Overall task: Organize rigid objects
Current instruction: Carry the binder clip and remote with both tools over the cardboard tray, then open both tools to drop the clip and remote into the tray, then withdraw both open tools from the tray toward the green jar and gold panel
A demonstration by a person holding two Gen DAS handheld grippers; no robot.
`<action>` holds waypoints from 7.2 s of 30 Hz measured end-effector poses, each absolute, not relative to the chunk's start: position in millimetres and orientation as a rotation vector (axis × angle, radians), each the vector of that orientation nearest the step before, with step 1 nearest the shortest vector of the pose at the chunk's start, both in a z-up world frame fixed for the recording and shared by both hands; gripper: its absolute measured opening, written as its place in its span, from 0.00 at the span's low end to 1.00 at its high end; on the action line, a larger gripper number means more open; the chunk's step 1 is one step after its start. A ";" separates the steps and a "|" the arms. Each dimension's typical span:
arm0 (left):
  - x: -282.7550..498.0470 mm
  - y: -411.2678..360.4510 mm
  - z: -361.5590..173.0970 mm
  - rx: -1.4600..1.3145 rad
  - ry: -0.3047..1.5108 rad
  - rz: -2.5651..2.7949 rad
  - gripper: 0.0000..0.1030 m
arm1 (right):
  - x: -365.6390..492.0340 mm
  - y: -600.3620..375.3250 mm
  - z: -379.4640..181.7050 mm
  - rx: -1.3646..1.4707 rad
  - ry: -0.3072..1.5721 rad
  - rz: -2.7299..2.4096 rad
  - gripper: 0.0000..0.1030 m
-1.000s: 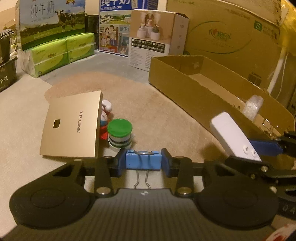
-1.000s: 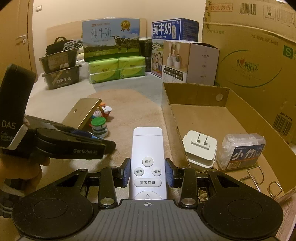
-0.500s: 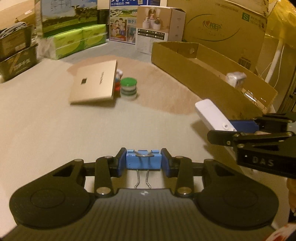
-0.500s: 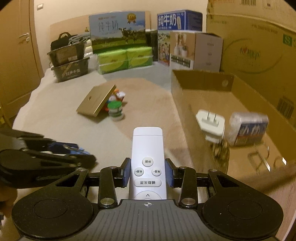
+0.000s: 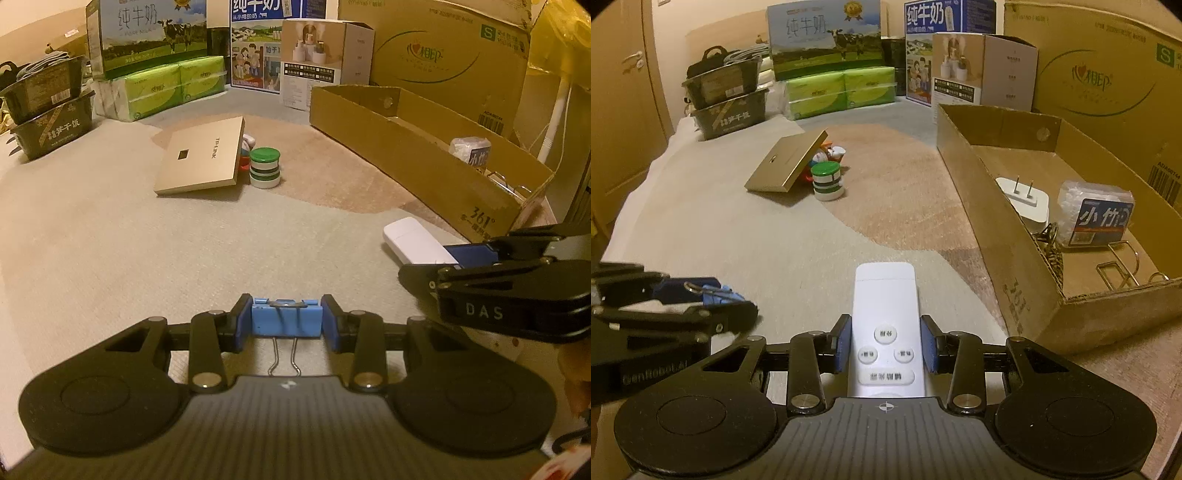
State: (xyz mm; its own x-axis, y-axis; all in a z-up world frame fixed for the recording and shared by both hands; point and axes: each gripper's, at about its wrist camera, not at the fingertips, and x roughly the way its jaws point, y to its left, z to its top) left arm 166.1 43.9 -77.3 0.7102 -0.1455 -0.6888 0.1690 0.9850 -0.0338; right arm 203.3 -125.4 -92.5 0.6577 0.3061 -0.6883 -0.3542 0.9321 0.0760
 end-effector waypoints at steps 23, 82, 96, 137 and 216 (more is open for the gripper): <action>126.9 28.8 -1.9 -0.018 0.692 -0.130 0.35 | 156.9 -153.0 -21.8 0.005 0.627 0.353 0.38; 203.9 -110.4 51.9 -0.030 0.653 -0.313 0.35 | 201.2 -309.8 36.7 0.058 0.593 0.183 0.38; 270.4 -114.8 54.4 -0.055 0.656 -0.281 0.35 | 274.5 -316.8 37.7 0.042 0.644 0.236 0.38; 415.5 -109.6 -12.1 -0.072 0.752 -0.210 0.35 | 444.3 -298.3 -13.6 0.082 0.785 0.282 0.38; 121.9 79.3 63.2 -0.123 0.618 -0.009 0.99 | 171.0 -188.9 54.3 0.087 0.650 0.347 0.88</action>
State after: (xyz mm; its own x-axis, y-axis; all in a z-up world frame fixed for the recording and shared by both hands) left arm 121.9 79.3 63.2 0.8152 -0.0454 -0.5775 -0.0283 0.9926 -0.1180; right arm 171.0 -188.9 54.3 0.7405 0.3433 -0.5777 -0.2891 0.9388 0.1873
